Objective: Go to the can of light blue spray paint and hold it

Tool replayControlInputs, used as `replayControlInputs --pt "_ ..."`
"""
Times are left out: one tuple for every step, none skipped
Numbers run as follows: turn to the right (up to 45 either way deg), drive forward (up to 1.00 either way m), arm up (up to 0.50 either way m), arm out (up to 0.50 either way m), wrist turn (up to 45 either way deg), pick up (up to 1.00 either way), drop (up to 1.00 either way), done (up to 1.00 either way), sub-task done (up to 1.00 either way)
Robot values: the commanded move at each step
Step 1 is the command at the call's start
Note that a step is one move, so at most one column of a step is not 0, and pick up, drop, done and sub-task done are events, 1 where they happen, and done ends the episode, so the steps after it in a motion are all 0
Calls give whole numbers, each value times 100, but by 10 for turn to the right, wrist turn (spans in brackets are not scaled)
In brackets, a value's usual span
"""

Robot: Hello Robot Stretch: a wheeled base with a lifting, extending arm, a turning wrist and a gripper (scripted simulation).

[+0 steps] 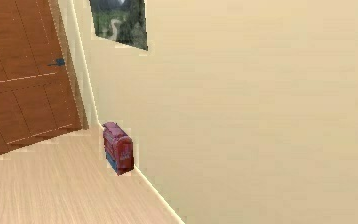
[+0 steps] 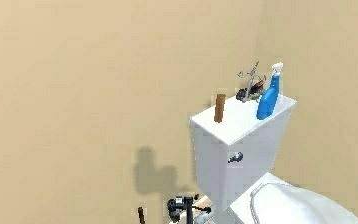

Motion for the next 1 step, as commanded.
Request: replayControlInputs --pt "0 0 -30 0 0 0 0 0 0"
